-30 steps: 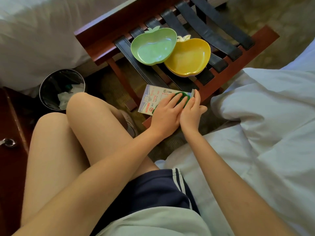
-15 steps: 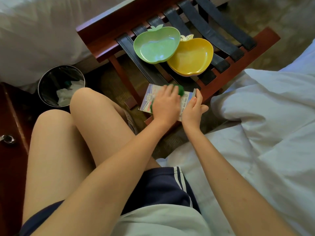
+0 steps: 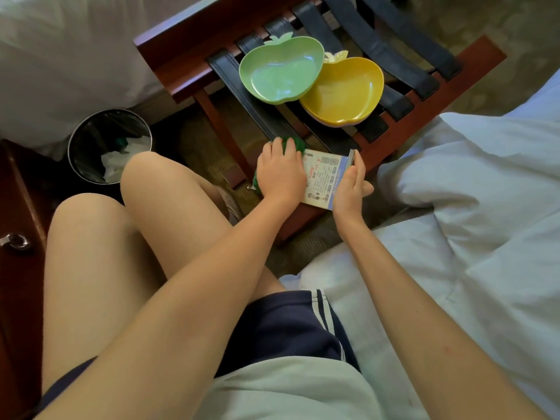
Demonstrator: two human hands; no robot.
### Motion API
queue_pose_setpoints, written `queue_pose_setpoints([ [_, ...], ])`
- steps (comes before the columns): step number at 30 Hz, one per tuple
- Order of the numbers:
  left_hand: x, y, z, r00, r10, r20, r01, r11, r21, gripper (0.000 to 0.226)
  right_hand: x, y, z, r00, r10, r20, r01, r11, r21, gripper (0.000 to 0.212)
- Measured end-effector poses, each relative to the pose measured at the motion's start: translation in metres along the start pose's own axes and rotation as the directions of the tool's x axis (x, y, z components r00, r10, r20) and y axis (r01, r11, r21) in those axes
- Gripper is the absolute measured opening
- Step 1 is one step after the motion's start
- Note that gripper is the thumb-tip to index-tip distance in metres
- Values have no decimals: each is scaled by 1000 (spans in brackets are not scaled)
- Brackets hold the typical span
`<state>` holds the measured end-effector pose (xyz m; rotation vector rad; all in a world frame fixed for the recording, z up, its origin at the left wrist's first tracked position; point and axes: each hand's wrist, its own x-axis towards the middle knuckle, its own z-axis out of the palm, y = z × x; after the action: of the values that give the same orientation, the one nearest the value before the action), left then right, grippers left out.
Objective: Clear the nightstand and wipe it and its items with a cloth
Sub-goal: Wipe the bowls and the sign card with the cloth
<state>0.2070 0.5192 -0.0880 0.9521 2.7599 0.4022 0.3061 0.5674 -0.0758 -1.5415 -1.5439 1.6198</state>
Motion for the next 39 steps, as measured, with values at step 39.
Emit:
queue_pose_setpoints([
  [39,-36,-29,-5,807,583,99,-586,810,2,44,0,-2,-2,1000,-9,1,9,999,-41,42],
])
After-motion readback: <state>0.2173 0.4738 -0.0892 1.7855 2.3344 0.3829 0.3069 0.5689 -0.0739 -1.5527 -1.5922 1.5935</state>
